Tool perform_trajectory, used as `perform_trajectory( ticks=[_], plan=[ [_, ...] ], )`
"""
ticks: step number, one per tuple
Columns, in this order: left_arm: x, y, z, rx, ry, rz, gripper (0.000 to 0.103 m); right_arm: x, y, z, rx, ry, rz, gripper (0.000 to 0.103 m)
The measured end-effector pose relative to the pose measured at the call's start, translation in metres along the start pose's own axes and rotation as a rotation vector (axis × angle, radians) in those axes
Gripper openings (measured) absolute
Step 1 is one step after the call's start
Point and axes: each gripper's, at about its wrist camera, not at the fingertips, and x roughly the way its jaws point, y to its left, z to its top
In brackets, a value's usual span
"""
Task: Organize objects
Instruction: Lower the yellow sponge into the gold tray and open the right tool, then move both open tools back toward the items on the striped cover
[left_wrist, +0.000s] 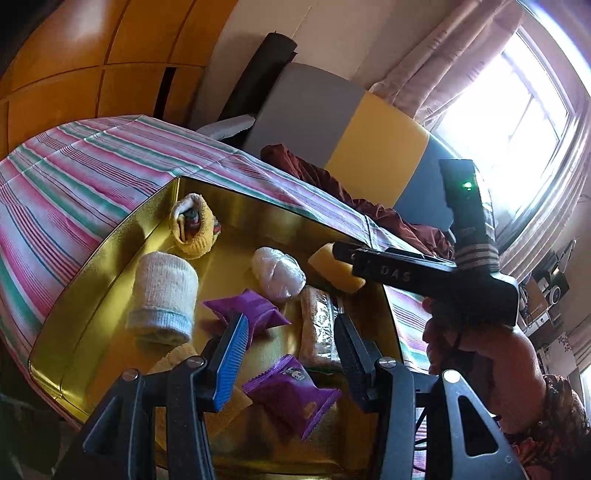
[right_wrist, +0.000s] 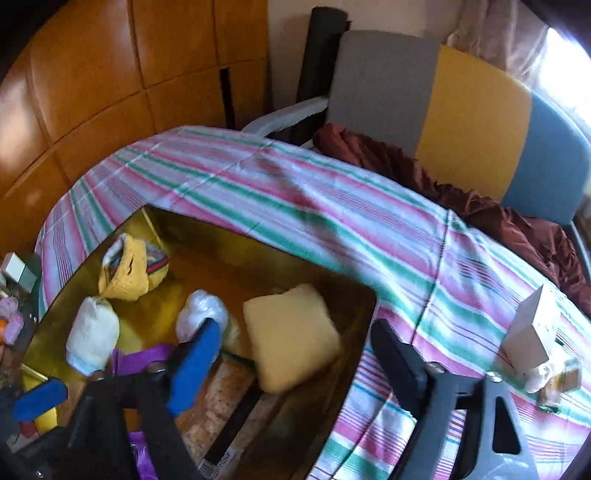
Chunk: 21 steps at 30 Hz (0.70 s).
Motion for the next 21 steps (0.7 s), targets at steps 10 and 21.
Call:
perform_trajectory(
  ticks=[10, 21],
  plan=[
    [-0.001, -0.003, -0.002, 0.004, -0.002, -0.001, 0.049, -0.013, -0.013, -0.007, 0.053, -0.030, -0.007, 0.082],
    [0.001, -0.017, -0.007, 0.029, 0.013, -0.022, 0.049, -0.031, -0.014, -0.027, 0.031, -0.044, -0.025, 0.082]
  ],
)
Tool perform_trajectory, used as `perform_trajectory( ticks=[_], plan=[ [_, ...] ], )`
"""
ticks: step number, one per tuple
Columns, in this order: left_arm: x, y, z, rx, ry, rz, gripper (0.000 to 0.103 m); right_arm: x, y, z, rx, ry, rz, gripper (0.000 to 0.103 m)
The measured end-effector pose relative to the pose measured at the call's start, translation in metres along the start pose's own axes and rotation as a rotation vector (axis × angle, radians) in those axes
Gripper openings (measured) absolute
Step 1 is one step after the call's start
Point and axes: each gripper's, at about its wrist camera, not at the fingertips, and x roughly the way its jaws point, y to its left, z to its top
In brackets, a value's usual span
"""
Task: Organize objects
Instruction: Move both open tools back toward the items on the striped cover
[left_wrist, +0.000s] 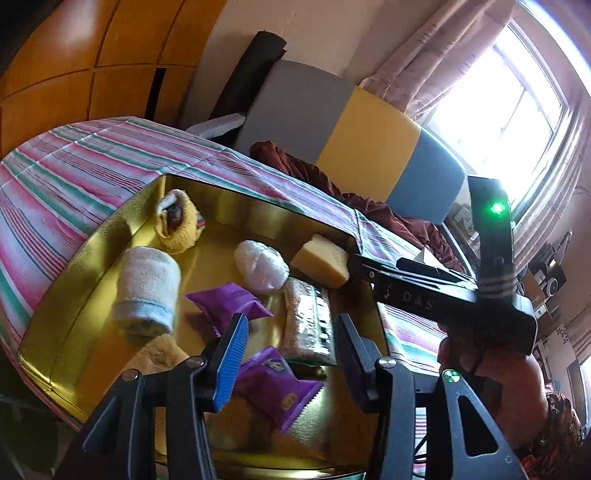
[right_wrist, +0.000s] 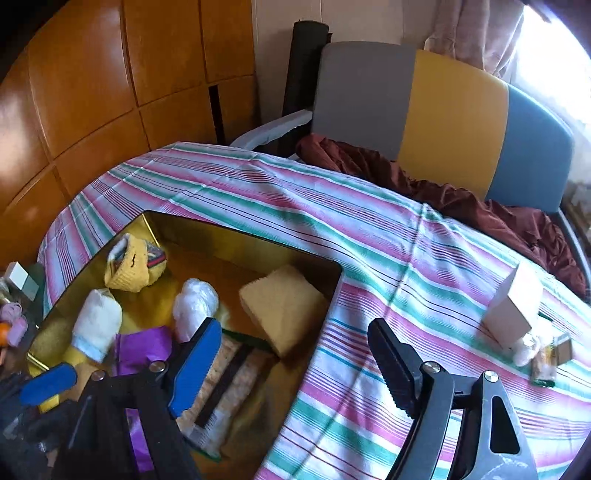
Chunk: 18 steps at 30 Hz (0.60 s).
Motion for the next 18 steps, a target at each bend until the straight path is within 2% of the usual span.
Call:
perform_trajectory(
  ticks=[10, 18],
  plan=[
    [0.009, -0.045, -0.003, 0.111, 0.026, -0.050, 0.049, -0.027, -0.032, -0.023, 0.030, -0.010, -0.045, 0.082],
    [0.021, -0.093, -0.015, 0.230, 0.078, -0.096, 0.049, -0.048, -0.081, -0.055, 0.114, -0.017, -0.085, 0.083]
  ],
)
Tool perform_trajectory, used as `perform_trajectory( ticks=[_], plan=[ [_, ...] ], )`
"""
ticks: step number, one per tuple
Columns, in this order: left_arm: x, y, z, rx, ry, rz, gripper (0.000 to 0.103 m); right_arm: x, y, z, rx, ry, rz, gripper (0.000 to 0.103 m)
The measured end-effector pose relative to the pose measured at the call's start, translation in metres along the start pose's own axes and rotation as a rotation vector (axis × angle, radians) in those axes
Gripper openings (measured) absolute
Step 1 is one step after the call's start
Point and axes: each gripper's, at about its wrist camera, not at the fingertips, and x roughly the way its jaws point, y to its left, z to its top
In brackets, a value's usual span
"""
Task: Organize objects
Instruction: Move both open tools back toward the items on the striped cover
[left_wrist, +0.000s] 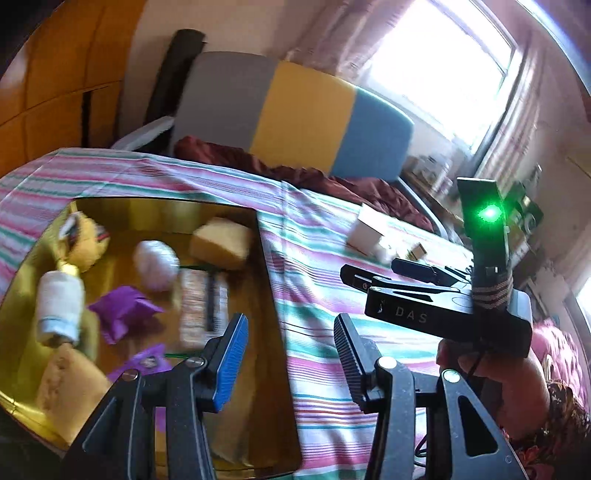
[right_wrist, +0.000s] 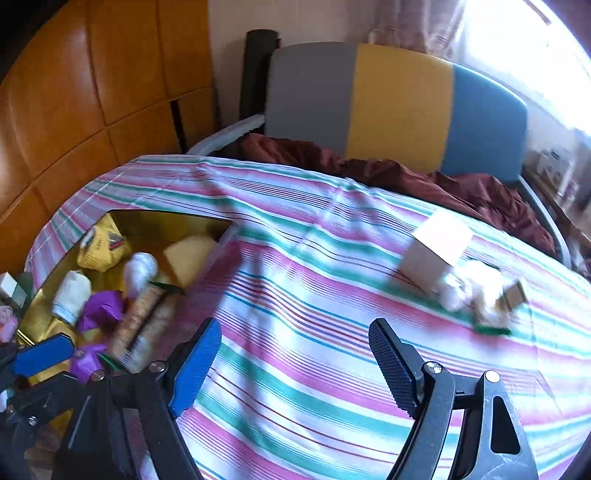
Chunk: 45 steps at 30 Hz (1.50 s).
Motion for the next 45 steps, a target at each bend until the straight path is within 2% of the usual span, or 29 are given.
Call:
perform_trajectory(
  ticks=[7, 11, 16, 20, 25, 30, 32, 34, 36, 41, 45],
  plan=[
    [0.019, -0.044, -0.007, 0.101, 0.056, -0.042, 0.049, -0.003, -0.062, -0.029, 0.106, 0.029, -0.052, 0.083],
    [0.031, -0.066, -0.013, 0.140, 0.089, -0.075, 0.049, -0.003, -0.103, -0.045, 0.152, 0.050, -0.127, 0.083],
    [0.046, -0.086, -0.022, 0.166, 0.136, -0.102, 0.049, -0.001, -0.170, -0.053, 0.329, 0.051, -0.176, 0.083],
    [0.050, -0.094, -0.030, 0.185, 0.158, -0.108, 0.049, 0.003, -0.218, -0.044, 0.468, 0.027, -0.197, 0.083],
    [0.054, -0.094, -0.038, 0.184, 0.186, -0.104, 0.049, 0.019, -0.259, -0.007, 0.569, -0.012, -0.234, 0.083],
    [0.056, -0.094, -0.039, 0.196, 0.202, -0.095, 0.049, 0.050, -0.283, 0.011, 0.679, 0.034, -0.200, 0.083],
    [0.057, -0.094, -0.038, 0.190, 0.202, -0.102, 0.049, 0.059, -0.288, 0.008, 0.703, 0.068, -0.196, 0.080],
    [0.059, -0.094, -0.037, 0.188, 0.202, -0.102, 0.049, 0.064, -0.295, -0.001, 0.729, 0.099, -0.169, 0.072],
    [0.061, -0.095, -0.038, 0.190, 0.200, -0.108, 0.049, 0.062, -0.301, -0.011, 0.727, 0.117, -0.174, 0.071],
    [0.068, -0.097, -0.039, 0.178, 0.218, -0.118, 0.049, 0.036, -0.309, -0.032, 0.634, 0.074, -0.231, 0.071],
    [0.068, -0.102, -0.039, 0.184, 0.221, -0.122, 0.049, 0.026, -0.322, -0.034, 0.625, 0.034, -0.210, 0.071]
  ],
)
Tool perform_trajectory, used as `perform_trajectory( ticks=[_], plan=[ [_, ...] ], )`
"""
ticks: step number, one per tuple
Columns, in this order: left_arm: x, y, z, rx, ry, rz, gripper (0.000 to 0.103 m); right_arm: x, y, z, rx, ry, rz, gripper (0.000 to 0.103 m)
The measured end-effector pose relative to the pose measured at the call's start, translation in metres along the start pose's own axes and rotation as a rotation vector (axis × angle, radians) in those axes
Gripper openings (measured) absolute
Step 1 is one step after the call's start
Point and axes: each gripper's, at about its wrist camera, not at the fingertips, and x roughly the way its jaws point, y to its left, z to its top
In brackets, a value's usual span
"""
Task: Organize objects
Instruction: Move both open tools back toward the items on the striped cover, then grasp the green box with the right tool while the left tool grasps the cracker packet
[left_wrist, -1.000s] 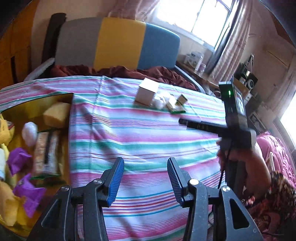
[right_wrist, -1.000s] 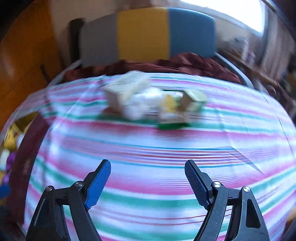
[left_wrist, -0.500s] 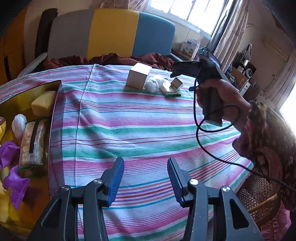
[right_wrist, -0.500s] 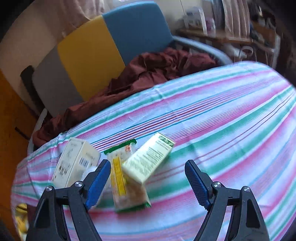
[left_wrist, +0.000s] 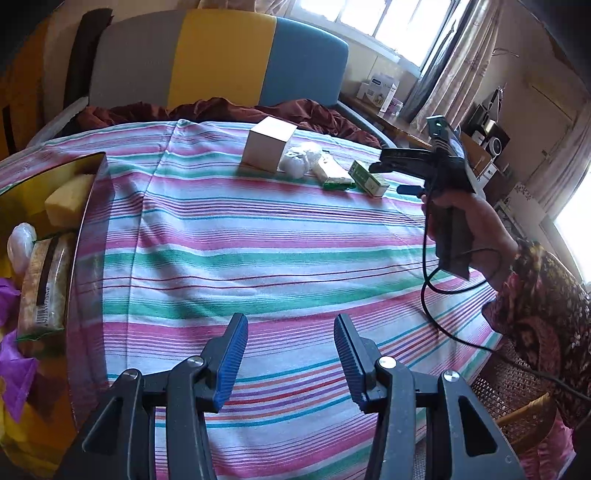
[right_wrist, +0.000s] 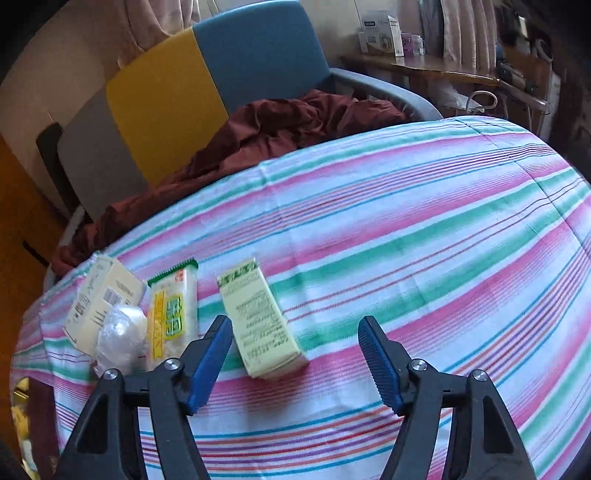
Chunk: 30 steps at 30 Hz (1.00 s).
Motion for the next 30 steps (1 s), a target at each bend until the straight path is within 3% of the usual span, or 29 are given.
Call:
perform_trajectory(
  ticks=[3, 7, 17, 18, 21, 22, 25, 30],
  plan=[
    [0.000, -0.004, 0.002, 0.012, 0.000, 0.006, 0.049, 0.007, 0.006, 0.007, -0.044, -0.009, -0.024, 0.070],
    [0.004, -0.007, 0.006, 0.007, 0.012, 0.004, 0.049, 0.015, 0.028, 0.009, -0.141, -0.024, -0.030, 0.059],
    [0.012, -0.025, 0.013, 0.044, 0.018, -0.012, 0.049, 0.014, 0.035, 0.001, -0.245, 0.012, -0.028, 0.057],
    [0.013, -0.027, 0.015, 0.051, 0.019, -0.011, 0.049, 0.017, 0.034, 0.002, -0.246, 0.021, -0.039, 0.054],
    [0.020, -0.030, 0.021, 0.053, 0.030, -0.023, 0.049, 0.023, 0.025, 0.001, -0.240, 0.064, -0.061, 0.033],
    [0.023, -0.031, 0.023, 0.048, 0.031, -0.027, 0.049, 0.024, 0.019, 0.001, -0.235, 0.076, -0.060, 0.030],
    [0.035, -0.037, 0.031, 0.047, 0.041, -0.042, 0.049, 0.016, 0.001, -0.004, -0.198, 0.090, -0.022, 0.030],
    [0.064, -0.051, 0.057, 0.038, 0.050, -0.057, 0.049, -0.004, -0.021, -0.018, -0.209, 0.117, -0.041, 0.030]
  ],
)
